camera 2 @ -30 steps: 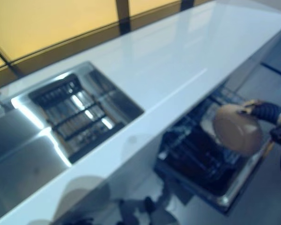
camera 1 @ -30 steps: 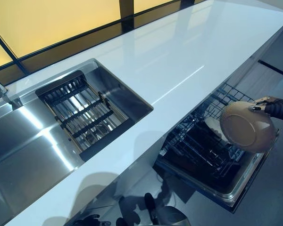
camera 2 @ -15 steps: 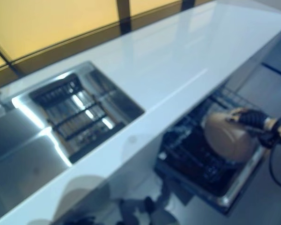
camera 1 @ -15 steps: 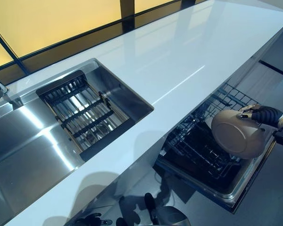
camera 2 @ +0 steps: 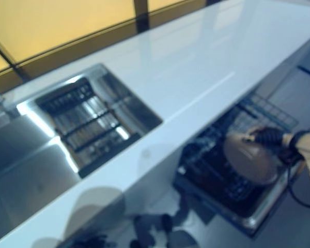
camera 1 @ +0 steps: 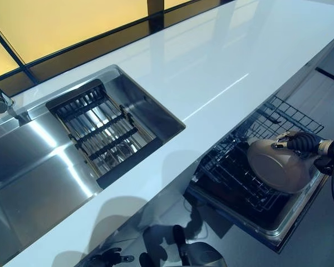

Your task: Take plates into dishwasher

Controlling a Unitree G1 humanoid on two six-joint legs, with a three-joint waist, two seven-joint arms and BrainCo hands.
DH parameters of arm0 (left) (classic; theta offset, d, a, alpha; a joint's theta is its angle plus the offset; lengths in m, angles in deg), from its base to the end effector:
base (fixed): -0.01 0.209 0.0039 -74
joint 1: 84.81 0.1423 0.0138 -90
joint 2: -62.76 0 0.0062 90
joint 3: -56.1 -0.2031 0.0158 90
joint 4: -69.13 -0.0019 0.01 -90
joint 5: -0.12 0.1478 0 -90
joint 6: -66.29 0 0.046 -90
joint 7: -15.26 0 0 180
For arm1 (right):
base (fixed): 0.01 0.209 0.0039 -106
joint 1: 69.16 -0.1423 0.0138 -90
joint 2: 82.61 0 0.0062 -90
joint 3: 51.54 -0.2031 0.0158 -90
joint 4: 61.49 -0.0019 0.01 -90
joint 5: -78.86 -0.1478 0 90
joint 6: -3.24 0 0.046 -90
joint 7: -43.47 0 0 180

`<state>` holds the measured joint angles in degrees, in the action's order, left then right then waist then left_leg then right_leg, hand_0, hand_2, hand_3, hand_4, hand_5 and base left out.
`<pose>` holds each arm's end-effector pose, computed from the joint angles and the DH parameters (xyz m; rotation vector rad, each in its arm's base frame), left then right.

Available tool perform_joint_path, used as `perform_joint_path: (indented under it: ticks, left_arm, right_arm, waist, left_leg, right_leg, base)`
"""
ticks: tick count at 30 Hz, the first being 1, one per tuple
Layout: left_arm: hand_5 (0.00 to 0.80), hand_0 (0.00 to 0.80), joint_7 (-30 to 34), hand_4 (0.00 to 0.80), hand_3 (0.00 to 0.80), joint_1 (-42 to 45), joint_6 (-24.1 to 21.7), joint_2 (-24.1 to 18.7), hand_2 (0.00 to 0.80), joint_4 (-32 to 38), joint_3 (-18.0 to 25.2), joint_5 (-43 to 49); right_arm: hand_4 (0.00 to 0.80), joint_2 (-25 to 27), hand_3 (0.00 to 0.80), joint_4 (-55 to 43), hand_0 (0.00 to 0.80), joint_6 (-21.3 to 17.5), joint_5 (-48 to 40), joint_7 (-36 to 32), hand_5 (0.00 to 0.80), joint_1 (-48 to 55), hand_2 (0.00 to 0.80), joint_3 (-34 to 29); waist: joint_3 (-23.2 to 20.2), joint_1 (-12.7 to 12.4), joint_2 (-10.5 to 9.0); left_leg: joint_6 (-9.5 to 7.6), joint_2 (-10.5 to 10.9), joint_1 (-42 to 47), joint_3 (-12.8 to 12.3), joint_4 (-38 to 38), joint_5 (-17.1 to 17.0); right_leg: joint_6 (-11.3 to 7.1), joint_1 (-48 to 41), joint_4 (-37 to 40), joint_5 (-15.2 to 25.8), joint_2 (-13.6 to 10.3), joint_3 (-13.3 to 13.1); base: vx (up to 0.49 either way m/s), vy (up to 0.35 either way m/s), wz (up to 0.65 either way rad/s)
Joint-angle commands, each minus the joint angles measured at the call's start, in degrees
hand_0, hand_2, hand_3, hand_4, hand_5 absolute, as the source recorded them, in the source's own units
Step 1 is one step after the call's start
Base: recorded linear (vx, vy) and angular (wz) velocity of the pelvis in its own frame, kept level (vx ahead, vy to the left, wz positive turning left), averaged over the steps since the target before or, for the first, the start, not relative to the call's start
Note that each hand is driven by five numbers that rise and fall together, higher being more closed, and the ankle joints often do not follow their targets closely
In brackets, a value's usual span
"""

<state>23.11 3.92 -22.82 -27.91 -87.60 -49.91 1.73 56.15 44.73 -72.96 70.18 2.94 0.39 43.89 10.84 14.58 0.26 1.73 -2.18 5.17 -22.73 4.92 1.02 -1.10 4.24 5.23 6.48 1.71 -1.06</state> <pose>0.0926 0.2365 -0.1366 0.3672 1.2119 -0.2095 0.2574 -0.3636 0.1836 -0.8264 0.4688 0.3650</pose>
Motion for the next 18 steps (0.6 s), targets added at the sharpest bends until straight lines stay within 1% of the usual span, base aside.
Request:
perform_joint_path:
  ticks: [1,4,13,18]
  left_arm:
    - [0.0,0.0,-0.16,0.0,0.0,-4.67,0.04,-3.88,0.0,-2.01,2.19,0.85]
    - [0.0,0.0,-0.42,0.0,0.0,-4.62,0.02,-3.65,0.0,-1.96,2.04,0.79]
    - [0.0,0.0,-0.33,0.0,0.0,-4.91,0.22,-3.5,0.0,-1.71,1.8,0.63]
    - [0.0,0.0,-0.28,0.0,0.0,-5.03,0.11,-3.42,0.0,-1.56,1.74,0.54]
  right_arm:
    - [0.8,-2.71,0.8,1.75,0.8,-2.5,2.88,-0.41,0.8,-6.29,0.8,2.33]
    - [0.8,-3.27,0.8,2.99,0.8,-3.0,3.93,-0.29,0.8,-6.95,0.8,3.54]
    - [0.8,-4.71,0.8,5.75,0.8,-2.91,5.64,-0.11,0.8,-9.42,0.8,6.06]
    - [0.8,-6.61,0.8,6.48,0.8,-2.71,9.19,1.04,0.8,-9.46,0.8,6.6]
  waist:
    - [-1.95,-1.15,-2.72]
    - [-1.77,-1.49,-2.63]
    - [-1.6,-2.3,-2.21]
    - [-1.3,-2.62,-1.86]
  left_leg:
    - [1.78,-1.75,3.0,2.45,-0.12,0.78]
    - [1.77,-1.75,2.99,2.68,-0.11,0.76]
    - [2.02,-1.74,2.64,3.52,-0.07,0.56]
    - [2.12,-1.74,2.54,3.82,0.0,0.45]
  right_leg:
    - [-6.85,-1.82,-0.23,-0.09,-6.04,1.7]
    - [-6.85,-1.88,-0.23,-0.09,-6.15,1.8]
    - [-6.88,-1.86,-0.23,-0.2,-6.37,2.08]
    - [-6.93,-1.84,-0.23,-0.25,-6.57,2.24]
  base:
    - [0.0,0.0,0.0]
    - [0.0,0.0,0.0]
    - [0.0,0.0,0.0]
    - [-0.008,-0.002,0.02]
